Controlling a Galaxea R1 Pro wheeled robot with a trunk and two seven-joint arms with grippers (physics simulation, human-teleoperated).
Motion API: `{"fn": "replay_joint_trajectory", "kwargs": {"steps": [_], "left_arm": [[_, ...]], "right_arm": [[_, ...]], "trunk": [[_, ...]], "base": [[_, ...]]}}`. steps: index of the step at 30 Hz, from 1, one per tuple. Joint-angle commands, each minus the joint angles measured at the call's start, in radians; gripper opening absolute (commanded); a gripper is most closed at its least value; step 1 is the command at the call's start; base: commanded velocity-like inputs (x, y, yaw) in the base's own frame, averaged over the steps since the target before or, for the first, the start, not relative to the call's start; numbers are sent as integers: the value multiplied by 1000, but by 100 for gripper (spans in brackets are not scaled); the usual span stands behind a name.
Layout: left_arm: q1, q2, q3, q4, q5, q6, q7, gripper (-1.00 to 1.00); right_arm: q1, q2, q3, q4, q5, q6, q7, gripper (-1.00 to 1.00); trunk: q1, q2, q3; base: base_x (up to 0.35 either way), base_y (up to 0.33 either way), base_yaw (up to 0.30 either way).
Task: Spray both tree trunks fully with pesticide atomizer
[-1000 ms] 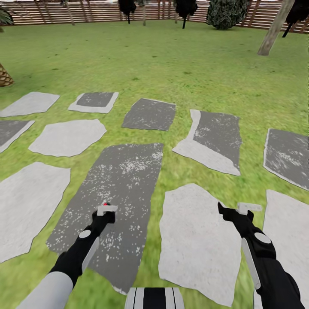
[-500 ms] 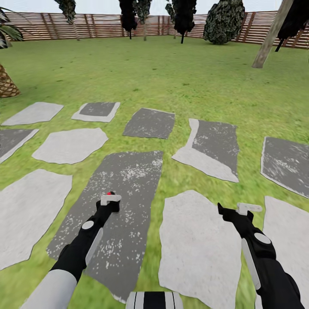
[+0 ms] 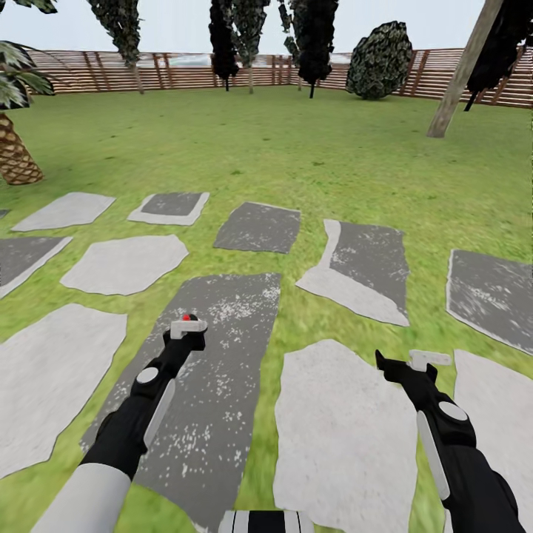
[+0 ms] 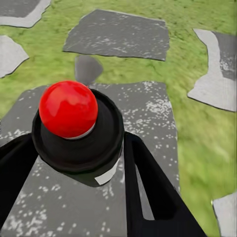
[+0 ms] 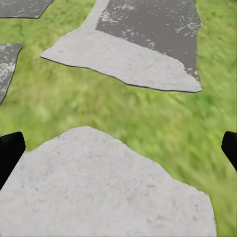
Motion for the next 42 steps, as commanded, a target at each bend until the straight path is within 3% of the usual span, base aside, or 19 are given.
{"fn": "replay_joint_trajectory", "kwargs": {"steps": [1, 9, 14, 16, 19, 22, 30, 42], "left_arm": [[0, 0, 1, -2, 7, 6, -4, -100], [72, 3, 3, -2, 3, -31, -7, -100], [83, 2, 1, -12, 4, -53, -5, -100], [87, 2, 1, -49, 4, -53, -5, -100], [175, 1, 2, -216, 6, -18, -5, -100], [205, 1, 2, -262, 5, 8, -5, -100], [253, 2, 2, -341, 4, 23, -3, -100], [259, 3, 2, -341, 3, 24, -3, -100]], "right_arm": [[0, 0, -1, -1, -2, 5, 3, 100], [0, 0, 1, -1, 0, 5, 2, 100], [0, 0, 2, -1, 0, 5, 2, 100], [0, 0, 2, -1, 0, 5, 2, 100], [0, 0, 2, -1, 0, 5, 2, 100], [-1, 0, 2, -3, 0, 5, 2, 100], [0, 0, 2, -4, 1, 5, 2, 100], [0, 0, 0, -4, 1, 6, 1, 100]], "trunk": [[-1, 0, 3], [-4, 2, 34], [-6, 3, 53], [-7, 3, 61], [-9, 4, 73], [-10, 5, 84], [-14, 7, 115], [-18, 9, 154]], "base": [[0, 0, 0], [0, 0, 0], [0, 0, 0], [0, 0, 0], [0, 0, 0], [0, 0, 0], [0, 0, 0], [0, 0, 0]]}}
